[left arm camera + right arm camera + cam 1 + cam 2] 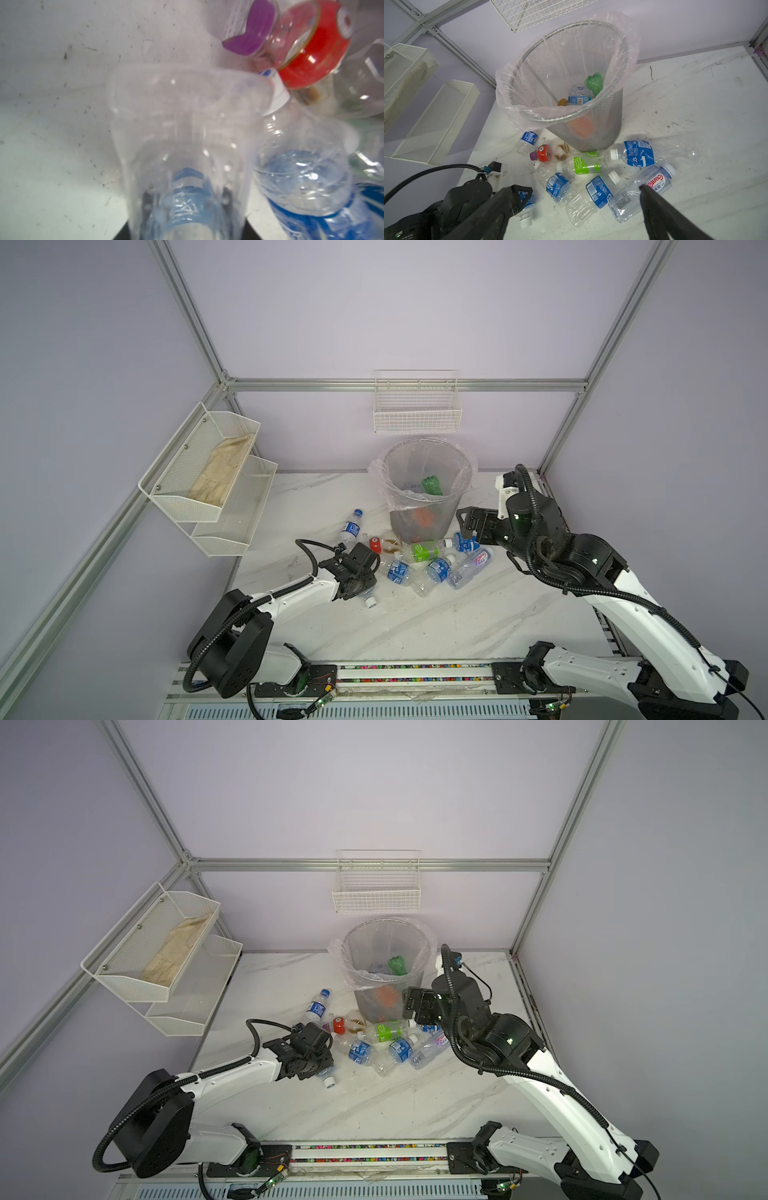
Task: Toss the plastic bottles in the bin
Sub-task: 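Close the left gripper around the clear blue-labelled water bottle, then lift the clear bottle with the left gripper over the wastebasket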
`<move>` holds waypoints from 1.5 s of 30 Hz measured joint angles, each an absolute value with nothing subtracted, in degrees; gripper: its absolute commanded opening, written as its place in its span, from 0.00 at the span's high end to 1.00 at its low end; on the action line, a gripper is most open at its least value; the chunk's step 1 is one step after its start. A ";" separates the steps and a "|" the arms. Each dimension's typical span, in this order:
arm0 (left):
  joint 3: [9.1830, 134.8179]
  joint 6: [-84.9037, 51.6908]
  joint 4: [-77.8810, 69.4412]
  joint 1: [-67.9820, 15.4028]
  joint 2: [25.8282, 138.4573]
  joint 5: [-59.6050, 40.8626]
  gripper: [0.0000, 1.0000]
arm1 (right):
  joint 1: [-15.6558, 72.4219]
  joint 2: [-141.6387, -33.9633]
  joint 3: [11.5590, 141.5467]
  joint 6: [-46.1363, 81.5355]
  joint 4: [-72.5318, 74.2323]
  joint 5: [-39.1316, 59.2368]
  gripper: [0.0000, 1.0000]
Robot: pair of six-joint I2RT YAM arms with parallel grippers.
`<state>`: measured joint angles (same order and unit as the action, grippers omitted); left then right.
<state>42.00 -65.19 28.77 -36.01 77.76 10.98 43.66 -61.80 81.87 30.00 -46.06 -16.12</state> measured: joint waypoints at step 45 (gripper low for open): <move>96.33 -16.51 29.54 -36.01 57.89 18.33 0.70 | 43.66 -58.61 75.20 32.71 -46.06 -16.12 0.03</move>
<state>96.33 -16.51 29.54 -36.01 57.89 18.33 43.66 -58.61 75.20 32.71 -46.06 -16.12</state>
